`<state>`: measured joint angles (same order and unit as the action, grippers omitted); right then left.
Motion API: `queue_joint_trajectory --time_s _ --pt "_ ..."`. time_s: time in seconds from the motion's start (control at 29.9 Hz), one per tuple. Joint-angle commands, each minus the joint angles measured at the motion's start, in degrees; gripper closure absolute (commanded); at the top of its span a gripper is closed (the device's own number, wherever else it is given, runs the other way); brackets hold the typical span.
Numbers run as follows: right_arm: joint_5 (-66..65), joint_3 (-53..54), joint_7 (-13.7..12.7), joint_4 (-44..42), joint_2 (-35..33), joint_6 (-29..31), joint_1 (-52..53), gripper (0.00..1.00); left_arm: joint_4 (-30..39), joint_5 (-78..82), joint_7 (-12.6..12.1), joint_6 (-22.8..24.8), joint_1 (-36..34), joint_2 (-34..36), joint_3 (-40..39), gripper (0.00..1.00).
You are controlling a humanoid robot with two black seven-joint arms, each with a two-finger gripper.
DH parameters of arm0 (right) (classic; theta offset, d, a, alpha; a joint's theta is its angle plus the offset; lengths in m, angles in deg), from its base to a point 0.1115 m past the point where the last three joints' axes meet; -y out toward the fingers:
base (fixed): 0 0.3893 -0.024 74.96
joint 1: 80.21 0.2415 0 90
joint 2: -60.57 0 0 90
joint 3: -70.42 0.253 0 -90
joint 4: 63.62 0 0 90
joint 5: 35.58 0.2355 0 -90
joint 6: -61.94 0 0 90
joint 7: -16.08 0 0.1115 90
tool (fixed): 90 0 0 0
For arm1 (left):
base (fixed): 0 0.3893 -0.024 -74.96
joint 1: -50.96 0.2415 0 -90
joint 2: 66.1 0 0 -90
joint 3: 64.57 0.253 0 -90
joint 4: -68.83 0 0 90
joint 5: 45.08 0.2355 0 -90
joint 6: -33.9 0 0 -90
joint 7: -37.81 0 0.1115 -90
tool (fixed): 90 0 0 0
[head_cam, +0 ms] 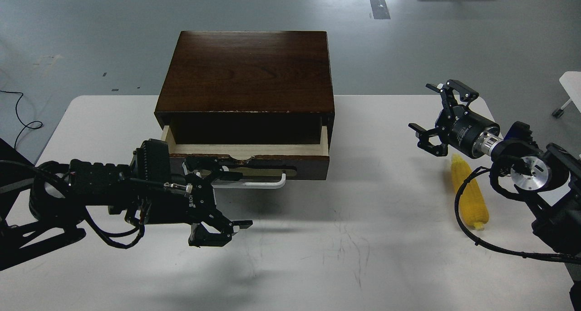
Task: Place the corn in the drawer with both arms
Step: 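Hold the drawer open with the left gripper, then release the handle and lift the left arm away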
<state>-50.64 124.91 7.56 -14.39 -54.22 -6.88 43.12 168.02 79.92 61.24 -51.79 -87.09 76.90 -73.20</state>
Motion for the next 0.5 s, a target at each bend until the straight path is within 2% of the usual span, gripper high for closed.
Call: queue_joint_trajectory --time_s 0.0,0.2,0.27,0.3,0.37,0.47 --pt "0.0 0.0 0.0 0.0 0.0 0.0 0.0 0.0 -0.1 0.0 0.0 0.0 0.2 0.0 0.0 0.02" --pt "0.0 0.1 0.0 0.1 0.0 0.0 0.1 0.0 0.3 0.0 0.2 -0.3 -0.1 0.7 -0.8 0.02" --pt "-0.1 0.0 0.0 0.1 0.0 0.1 0.1 0.0 0.8 0.0 1.9 -2.5 -0.6 1.0 -1.0 0.02" --pt "-0.1 0.0 0.0 0.1 -0.1 0.2 0.1 0.0 0.9 0.0 4.4 -5.2 -0.8 1.2 -1.1 0.02" --pt "-0.1 0.0 0.0 0.1 -0.2 0.3 0.1 0.0 0.8 0.0 4.6 -8.0 -1.2 1.8 -1.2 0.02" --pt "-0.1 -0.1 0.0 0.1 -0.5 0.2 0.1 0.0 1.4 0.0 4.6 -15.2 -1.4 4.2 -1.2 0.02"
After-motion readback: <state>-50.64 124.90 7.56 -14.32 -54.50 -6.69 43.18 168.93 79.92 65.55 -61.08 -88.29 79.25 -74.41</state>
